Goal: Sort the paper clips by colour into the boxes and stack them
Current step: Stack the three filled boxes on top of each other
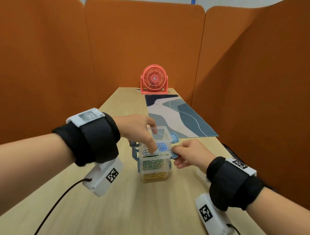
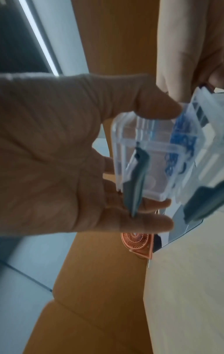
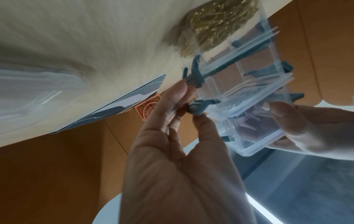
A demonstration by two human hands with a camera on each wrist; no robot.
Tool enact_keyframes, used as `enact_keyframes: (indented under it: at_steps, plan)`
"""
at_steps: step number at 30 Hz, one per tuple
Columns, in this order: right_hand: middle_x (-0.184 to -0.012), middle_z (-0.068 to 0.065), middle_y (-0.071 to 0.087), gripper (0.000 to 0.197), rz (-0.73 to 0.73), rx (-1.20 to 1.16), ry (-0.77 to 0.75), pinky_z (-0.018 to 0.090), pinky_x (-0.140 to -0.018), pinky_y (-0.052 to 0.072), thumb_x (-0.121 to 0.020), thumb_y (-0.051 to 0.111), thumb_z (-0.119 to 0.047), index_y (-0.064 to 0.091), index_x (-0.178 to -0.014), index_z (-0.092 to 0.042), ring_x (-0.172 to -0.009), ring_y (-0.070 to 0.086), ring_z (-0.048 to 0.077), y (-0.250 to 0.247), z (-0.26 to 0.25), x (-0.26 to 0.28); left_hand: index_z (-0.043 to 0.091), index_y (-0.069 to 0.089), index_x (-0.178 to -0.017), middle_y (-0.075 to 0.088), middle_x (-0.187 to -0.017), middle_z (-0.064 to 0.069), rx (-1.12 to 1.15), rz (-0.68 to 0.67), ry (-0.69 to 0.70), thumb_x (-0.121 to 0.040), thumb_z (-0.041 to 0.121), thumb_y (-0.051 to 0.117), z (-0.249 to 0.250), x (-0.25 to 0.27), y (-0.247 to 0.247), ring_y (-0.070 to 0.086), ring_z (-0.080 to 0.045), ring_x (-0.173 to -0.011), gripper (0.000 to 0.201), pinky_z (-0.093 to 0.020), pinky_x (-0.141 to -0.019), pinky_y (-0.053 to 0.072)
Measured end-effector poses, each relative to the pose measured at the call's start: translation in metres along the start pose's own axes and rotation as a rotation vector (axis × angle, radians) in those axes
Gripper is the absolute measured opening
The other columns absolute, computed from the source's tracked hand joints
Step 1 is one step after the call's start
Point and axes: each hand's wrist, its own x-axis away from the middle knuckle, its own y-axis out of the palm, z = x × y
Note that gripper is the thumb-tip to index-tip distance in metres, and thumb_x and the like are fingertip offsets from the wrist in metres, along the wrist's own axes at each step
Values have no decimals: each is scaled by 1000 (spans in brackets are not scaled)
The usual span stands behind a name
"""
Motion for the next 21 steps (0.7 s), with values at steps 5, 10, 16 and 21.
enact_keyframes:
  at_steps: [5, 10, 16, 21]
  plan:
    - [-75, 11, 67, 25, 6, 1, 8, 21, -55, 55, -93, 52, -21, 63, -102, 0, -57, 62, 14, 1, 1, 0, 30, 54, -113, 59, -106, 3, -33, -35, 7, -68, 32, 79, -1, -1, 1, 58, -15, -91, 51, -27, -76, 49]
    - [-73, 12, 67, 26, 25, -20, -19, 20, -54, 55, -92, 53, -19, 63, -102, 3, -56, 61, 14, 1, -1, 1, 31, 52, -112, 62, -111, 3, -61, -57, 0, -68, 31, 79, 0, -4, 2, 60, -17, -94, 51, -28, -77, 50]
    - [-65, 8, 64, 27, 88, 12, -142, 22, -55, 53, -94, 50, -18, 68, -84, 0, -53, 56, 12, -2, -16, 6, 31, 48, -108, 65, -110, 2, -18, -73, -6, -66, 30, 82, 1, -5, 1, 57, -14, -78, 54, -23, -58, 44]
    - [-73, 6, 57, 41, -26, -60, 9, 29, -59, 52, -96, 36, -38, 59, -80, -8, -60, 51, 13, -9, -34, 18, 30, 50, -110, 65, -113, 4, -11, -86, -3, -66, 43, 80, 3, -3, 0, 61, -15, -89, 55, -26, -71, 50]
